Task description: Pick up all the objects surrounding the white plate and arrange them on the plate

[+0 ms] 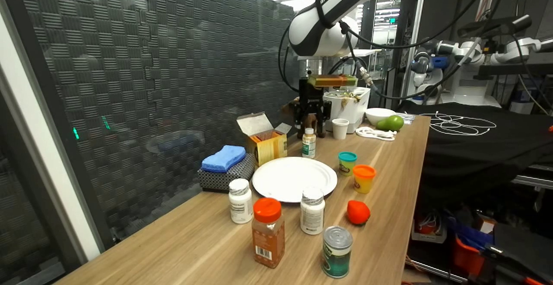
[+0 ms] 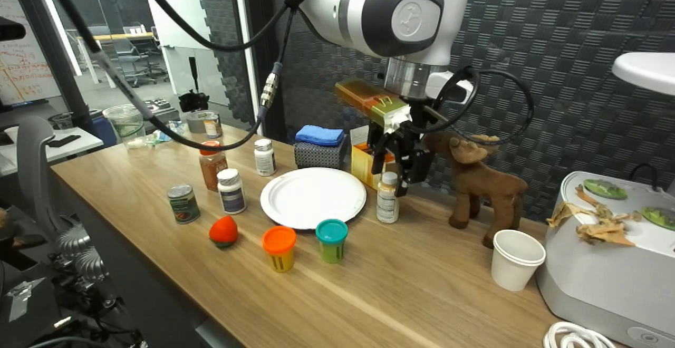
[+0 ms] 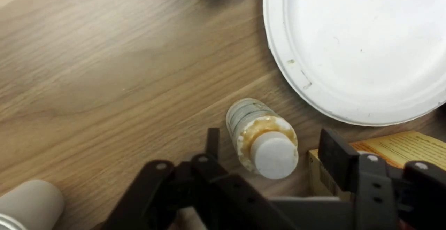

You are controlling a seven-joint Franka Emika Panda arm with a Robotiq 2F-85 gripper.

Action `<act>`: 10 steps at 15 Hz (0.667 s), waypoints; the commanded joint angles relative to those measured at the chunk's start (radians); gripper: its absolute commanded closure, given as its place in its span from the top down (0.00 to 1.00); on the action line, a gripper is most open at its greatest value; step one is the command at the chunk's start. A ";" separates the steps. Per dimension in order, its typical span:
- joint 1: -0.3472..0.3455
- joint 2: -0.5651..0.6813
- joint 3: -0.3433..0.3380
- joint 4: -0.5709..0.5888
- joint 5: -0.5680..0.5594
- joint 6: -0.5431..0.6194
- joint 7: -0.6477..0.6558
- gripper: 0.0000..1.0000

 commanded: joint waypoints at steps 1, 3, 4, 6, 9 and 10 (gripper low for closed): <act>0.013 0.040 -0.014 0.088 -0.037 -0.041 0.002 0.45; 0.021 0.033 -0.021 0.088 -0.067 -0.031 0.012 0.30; 0.026 0.025 -0.024 0.084 -0.081 -0.027 0.019 0.23; 0.039 0.006 -0.031 0.070 -0.109 -0.019 0.040 0.08; 0.067 -0.035 -0.030 0.040 -0.130 -0.018 0.078 0.08; 0.081 -0.048 -0.027 0.034 -0.138 -0.025 0.089 0.08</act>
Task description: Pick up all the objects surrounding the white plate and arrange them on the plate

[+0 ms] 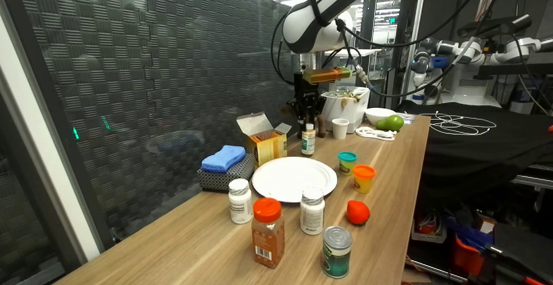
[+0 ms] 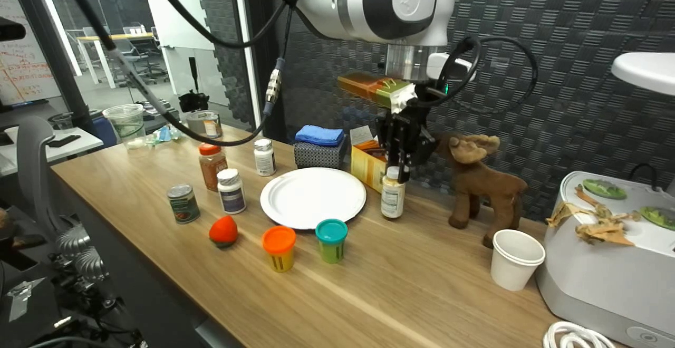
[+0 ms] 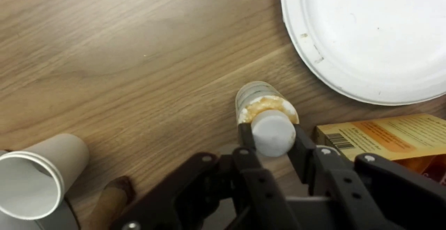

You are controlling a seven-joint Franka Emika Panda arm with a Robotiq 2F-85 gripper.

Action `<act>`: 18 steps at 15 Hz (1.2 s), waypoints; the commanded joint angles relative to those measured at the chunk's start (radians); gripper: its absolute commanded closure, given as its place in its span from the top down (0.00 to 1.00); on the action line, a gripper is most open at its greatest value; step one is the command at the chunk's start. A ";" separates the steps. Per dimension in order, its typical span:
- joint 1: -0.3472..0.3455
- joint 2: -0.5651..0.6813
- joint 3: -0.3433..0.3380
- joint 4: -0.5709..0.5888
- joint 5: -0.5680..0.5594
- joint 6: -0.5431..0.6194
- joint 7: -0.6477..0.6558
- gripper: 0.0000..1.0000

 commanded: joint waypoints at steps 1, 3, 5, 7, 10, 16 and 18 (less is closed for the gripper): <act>0.064 -0.066 -0.011 -0.027 -0.046 -0.029 0.058 0.08; 0.099 -0.078 -0.001 -0.026 -0.066 -0.061 0.068 0.08; 0.138 -0.082 0.005 -0.024 -0.094 -0.105 0.081 0.08; 0.169 -0.078 0.010 -0.019 -0.115 -0.149 0.094 0.08; 0.190 -0.068 0.027 -0.014 -0.109 -0.207 0.082 0.08; 0.173 -0.010 0.045 0.006 -0.099 -0.135 0.007 0.08; 0.161 0.006 0.052 0.016 -0.079 -0.104 -0.012 0.08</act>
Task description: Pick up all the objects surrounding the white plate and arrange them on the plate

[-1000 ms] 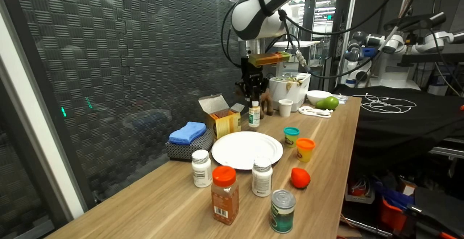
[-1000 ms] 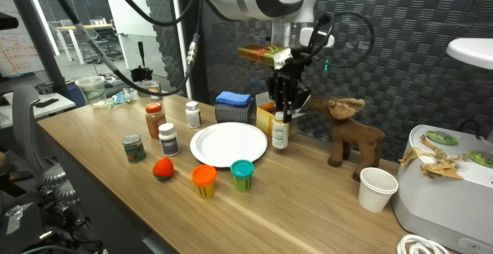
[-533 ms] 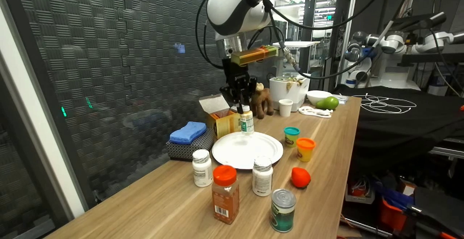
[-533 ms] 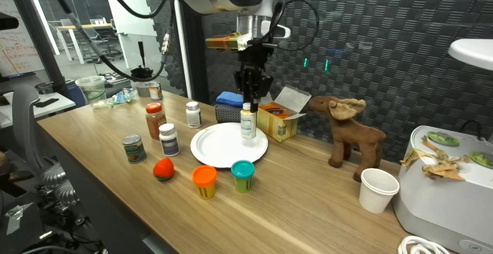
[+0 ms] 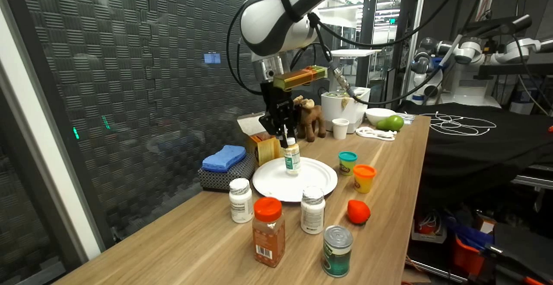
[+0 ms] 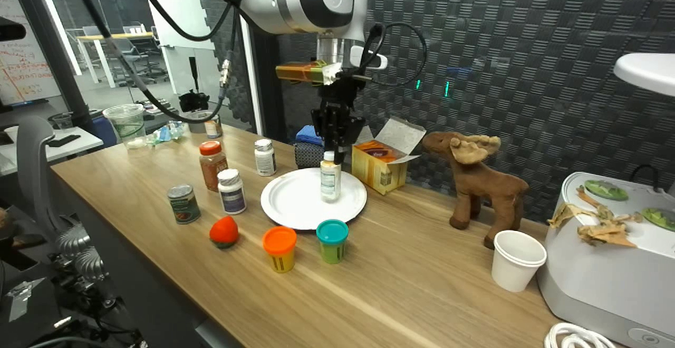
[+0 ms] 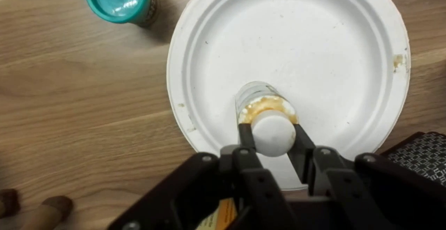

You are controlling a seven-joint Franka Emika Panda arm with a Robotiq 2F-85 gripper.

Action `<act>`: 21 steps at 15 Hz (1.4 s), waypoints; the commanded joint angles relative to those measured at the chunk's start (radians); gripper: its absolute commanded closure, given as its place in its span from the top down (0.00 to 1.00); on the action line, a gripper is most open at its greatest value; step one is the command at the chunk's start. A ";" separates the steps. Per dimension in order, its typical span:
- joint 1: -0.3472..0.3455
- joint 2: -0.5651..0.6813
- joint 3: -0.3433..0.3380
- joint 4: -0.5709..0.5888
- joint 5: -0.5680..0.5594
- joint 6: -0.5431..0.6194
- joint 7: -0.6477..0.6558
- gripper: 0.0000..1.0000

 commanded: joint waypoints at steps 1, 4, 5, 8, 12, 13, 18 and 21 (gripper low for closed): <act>-0.030 0.025 0.022 0.028 0.022 0.057 -0.049 0.08; -0.044 0.029 0.034 0.036 0.047 0.101 -0.064 0.08; -0.048 0.028 0.039 0.037 0.059 0.121 -0.068 0.08; -0.054 0.029 0.050 0.039 0.082 0.159 -0.079 0.08; -0.055 0.031 0.052 0.032 0.090 0.157 -0.089 0.08; -0.055 0.033 0.053 0.032 0.090 0.152 -0.091 0.08; -0.050 0.043 0.049 0.034 0.078 0.120 -0.098 0.08; -0.042 0.036 0.044 0.029 0.065 0.112 -0.093 0.56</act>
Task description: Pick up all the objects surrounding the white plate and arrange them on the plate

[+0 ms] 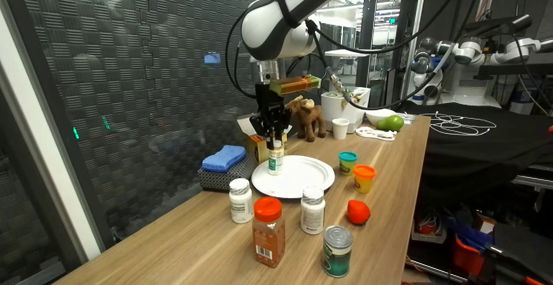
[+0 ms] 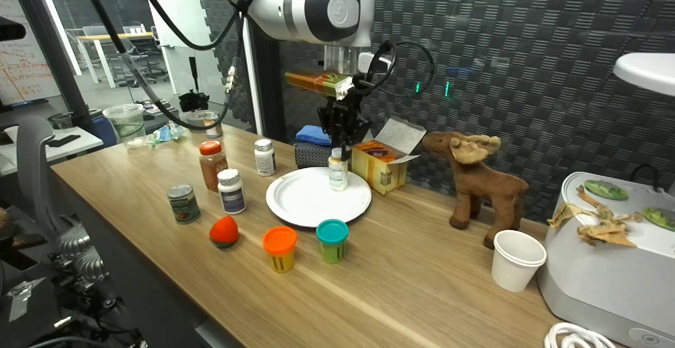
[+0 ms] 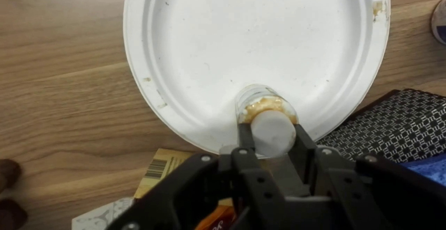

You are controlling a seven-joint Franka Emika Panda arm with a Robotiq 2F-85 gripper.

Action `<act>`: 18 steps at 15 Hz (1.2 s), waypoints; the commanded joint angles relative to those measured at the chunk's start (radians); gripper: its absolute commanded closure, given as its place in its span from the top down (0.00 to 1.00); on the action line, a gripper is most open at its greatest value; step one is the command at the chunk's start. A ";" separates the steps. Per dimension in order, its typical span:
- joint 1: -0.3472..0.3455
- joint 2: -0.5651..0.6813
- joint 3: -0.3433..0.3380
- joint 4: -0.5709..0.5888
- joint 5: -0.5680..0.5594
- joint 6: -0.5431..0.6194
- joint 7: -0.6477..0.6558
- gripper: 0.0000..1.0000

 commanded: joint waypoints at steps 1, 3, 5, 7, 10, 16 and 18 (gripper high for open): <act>0.002 -0.004 0.002 0.012 -0.007 -0.025 -0.008 0.61; 0.011 -0.033 -0.003 -0.008 -0.016 -0.008 0.011 0.77; 0.019 -0.060 -0.010 -0.030 -0.029 0.013 0.028 0.92; 0.022 -0.096 -0.015 -0.062 -0.034 0.045 0.049 1.00; 0.023 -0.181 -0.032 -0.163 -0.046 0.121 0.117 1.00; -0.011 -0.358 -0.062 -0.461 -0.001 0.272 0.240 1.00; -0.022 -0.390 -0.080 -0.537 -0.009 0.316 0.265 1.00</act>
